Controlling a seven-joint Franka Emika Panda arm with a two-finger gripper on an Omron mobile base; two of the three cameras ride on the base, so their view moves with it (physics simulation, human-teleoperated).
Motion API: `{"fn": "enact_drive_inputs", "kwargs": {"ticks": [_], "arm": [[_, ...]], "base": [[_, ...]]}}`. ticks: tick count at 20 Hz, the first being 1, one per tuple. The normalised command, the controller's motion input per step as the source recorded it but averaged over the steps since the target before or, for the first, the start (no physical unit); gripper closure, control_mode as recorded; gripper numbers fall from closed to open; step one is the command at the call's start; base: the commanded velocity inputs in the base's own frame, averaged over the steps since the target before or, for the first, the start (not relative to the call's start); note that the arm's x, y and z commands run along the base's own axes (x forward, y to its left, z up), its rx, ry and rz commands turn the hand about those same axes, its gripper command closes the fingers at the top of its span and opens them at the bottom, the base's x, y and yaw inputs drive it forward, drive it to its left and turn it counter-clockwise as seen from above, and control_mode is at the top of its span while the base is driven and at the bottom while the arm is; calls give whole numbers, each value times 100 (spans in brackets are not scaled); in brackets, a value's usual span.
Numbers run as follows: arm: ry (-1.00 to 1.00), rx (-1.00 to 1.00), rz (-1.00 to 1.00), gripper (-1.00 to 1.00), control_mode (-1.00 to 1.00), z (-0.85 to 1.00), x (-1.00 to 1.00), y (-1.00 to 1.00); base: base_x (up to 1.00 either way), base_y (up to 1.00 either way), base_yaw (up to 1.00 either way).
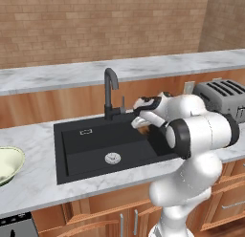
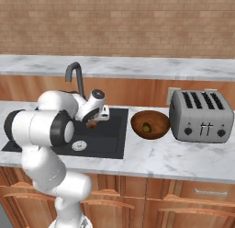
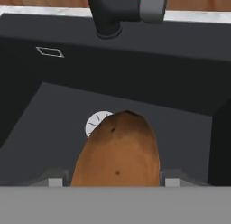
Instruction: Pick the sweet potatos from the cabinet and place them in one bowl. Pick the potato from the sink and place it in the other bowl.
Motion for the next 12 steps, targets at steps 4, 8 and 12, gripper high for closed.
{"fn": "enact_drive_inputs", "kwargs": {"ticks": [4, 8, 12], "arm": [[6, 2, 0, 100, -100, 100, -18, -23], [6, 3, 0, 100, -100, 100, -24, -35], [4, 2, 0, 100, -100, 100, -38, -33]], "base": [[0, 0, 0], [0, 0, 0], [0, 0, 0]]}}
